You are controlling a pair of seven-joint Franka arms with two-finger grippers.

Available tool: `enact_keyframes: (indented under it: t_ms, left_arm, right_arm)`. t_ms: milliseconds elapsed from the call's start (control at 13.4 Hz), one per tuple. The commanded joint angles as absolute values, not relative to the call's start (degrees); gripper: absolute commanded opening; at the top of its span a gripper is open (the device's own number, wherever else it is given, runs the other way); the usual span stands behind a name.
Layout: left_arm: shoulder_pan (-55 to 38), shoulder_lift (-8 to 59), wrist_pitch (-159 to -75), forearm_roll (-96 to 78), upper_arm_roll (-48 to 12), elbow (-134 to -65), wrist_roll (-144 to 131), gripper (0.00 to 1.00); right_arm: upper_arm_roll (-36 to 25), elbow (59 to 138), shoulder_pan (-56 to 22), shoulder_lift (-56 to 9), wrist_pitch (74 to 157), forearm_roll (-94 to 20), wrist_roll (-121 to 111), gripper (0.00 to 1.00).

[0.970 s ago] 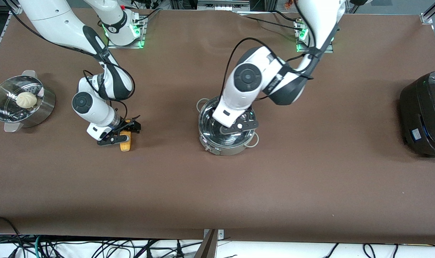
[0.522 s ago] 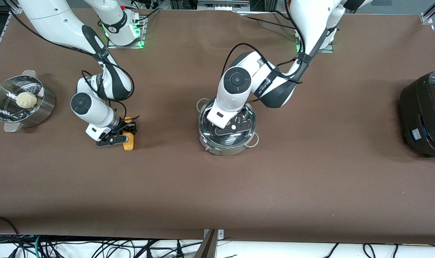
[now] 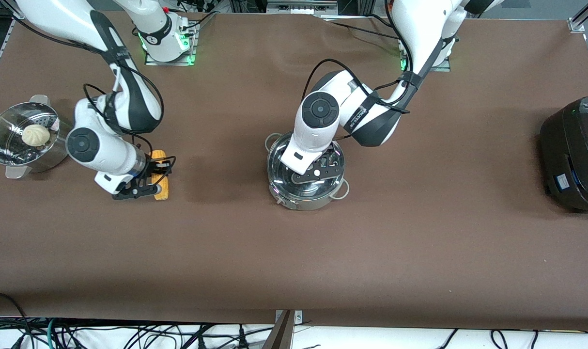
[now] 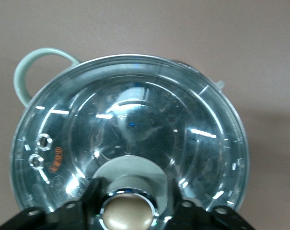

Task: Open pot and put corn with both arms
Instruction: 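Close the right gripper on the corn while the left gripper grips the lid knob, then lift the lid with the left gripper while the right gripper lifts the corn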

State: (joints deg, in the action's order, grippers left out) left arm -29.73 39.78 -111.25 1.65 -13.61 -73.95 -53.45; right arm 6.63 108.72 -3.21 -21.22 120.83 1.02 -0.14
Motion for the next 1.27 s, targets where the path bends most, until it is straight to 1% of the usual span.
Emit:
enact_keyframes:
  t_ms: [0,75,224,373,522,597,746,896,1045,1194]
  left_arm:
    - [-30.32,40.43,-111.18,2.72,-13.80,-72.95,-52.30,0.04]
    - [-30.24,40.43,-111.18,2.64,-13.80,-73.04,-52.38,0.00]
    - [-29.97,40.17,-110.92,2.55,-13.80,-73.04,-52.30,0.00]
    - [-29.36,39.21,-107.86,2.20,-13.89,-72.08,-52.03,0.00]
    - [-28.74,36.58,-105.13,1.76,-13.89,-71.81,-52.21,0.00]
    - [-27.96,35.43,-103.55,1.76,-14.06,-71.72,-52.12,0.00]
    - [-26.29,33.41,-99.42,0.80,-14.24,-71.63,-52.03,0.00]
    - [-22.17,31.21,-98.62,0.88,-14.50,-71.72,-49.68,0.00]
    - [-18.21,29.63,-96.70,0.88,-14.33,-72.77,-39.78,0.00]
    - [-13.38,28.22,-92.39,0.88,-14.33,-73.04,-31.33,0.00]
  right_arm:
    - [6.77,100.84,-2.99,-21.01,110.07,1.67,-0.35,0.00]
    - [6.77,98.11,-3.08,-20.92,106.73,1.67,-0.35,0.00]
    - [6.77,91.53,-3.08,-20.92,98.48,1.15,0.43,0.00]
    - [6.94,84.32,-3.34,-20.92,89.25,0.97,0.61,0.00]
    - [7.29,81.48,-3.60,-20.92,83.43,0.70,3.41,0.00]
    - [8.60,81.21,-4.21,-20.92,82.45,0.62,6.04,0.00]
    - [13.07,80.86,-4.39,-20.83,82.44,0.70,14.02,0.00]
    - [18.08,80.77,-4.66,-21.09,83.93,0.70,22.98,0.00]
    - [21.34,80.86,-6.76,-22.06,89.35,0.70,30.37,0.00]
    - [21.97,80.77,-11.23,-24.25,95.51,0.79,34.44,0.00]
